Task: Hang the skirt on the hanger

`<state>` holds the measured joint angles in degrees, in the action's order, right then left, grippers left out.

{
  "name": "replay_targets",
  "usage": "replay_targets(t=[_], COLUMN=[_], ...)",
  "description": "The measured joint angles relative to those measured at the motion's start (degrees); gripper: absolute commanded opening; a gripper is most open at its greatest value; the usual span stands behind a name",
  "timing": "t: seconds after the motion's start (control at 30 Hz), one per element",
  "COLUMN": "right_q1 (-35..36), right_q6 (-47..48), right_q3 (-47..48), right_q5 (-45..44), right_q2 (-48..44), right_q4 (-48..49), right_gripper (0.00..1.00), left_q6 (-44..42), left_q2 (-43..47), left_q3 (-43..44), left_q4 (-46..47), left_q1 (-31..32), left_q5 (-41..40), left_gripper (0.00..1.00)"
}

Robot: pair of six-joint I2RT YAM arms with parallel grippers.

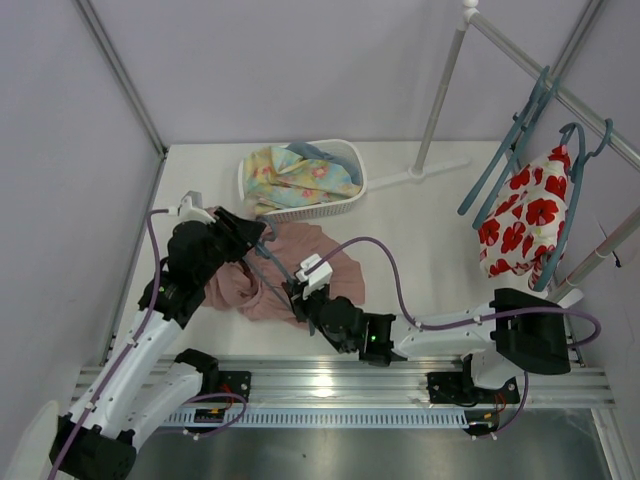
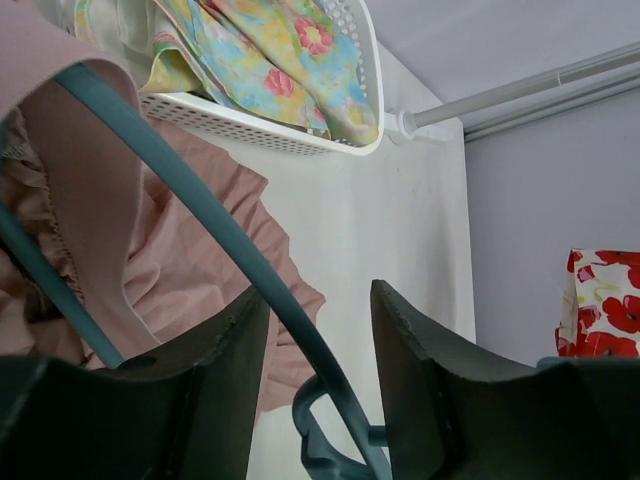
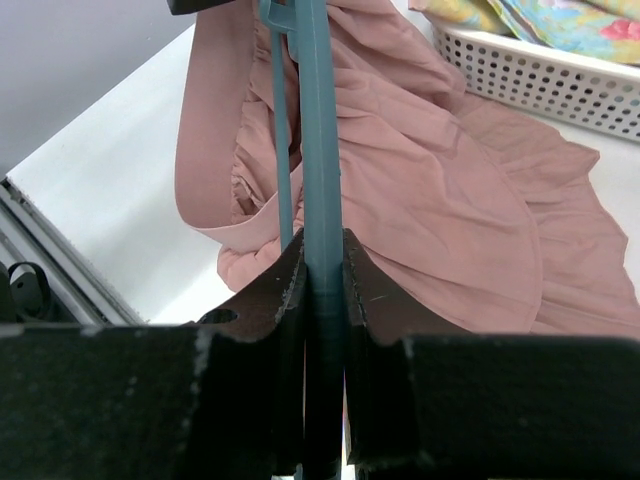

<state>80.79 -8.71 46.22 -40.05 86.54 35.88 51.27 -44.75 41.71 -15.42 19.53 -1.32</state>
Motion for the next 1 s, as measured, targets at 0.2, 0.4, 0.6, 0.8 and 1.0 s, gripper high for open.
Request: replay_targets(t=[0.2, 0.4, 0.6, 0.8, 1.0], right_q1=[0.1, 0.2, 0.1, 0.1, 0.3], right_q6=[0.8, 0.7, -2.2, -6.7, -10.3], right_q3=[4.3, 5.2, 7.6, 8.2, 8.2], right_q5=[-0.9, -1.7, -0.7, 4.4, 8.9], right_q2=[3.5, 4.8, 4.5, 0.4, -9.3], right_q4=[-0.9, -2.0, -8.2, -16.5, -22.4], right_gripper=[0.00, 0.00, 0.17, 0.27, 0.41], left_q6=[0.4, 0.0, -2.1, -4.4, -8.5], left_q2=[0.1, -1.0, -1.3, -0.6, -0.6], left_q3=[0.0, 0.0, 0.5, 0.9, 0.9], left_q4=[0.9, 1.1, 0.3, -1.0, -2.7], left_q1=[0.0, 0.0, 0.0, 0.3, 0.3], left_q5=[-0.6, -1.6, -2.0, -1.3, -1.5], left_gripper=[0.17, 0.01, 0.01, 0.01, 0.01])
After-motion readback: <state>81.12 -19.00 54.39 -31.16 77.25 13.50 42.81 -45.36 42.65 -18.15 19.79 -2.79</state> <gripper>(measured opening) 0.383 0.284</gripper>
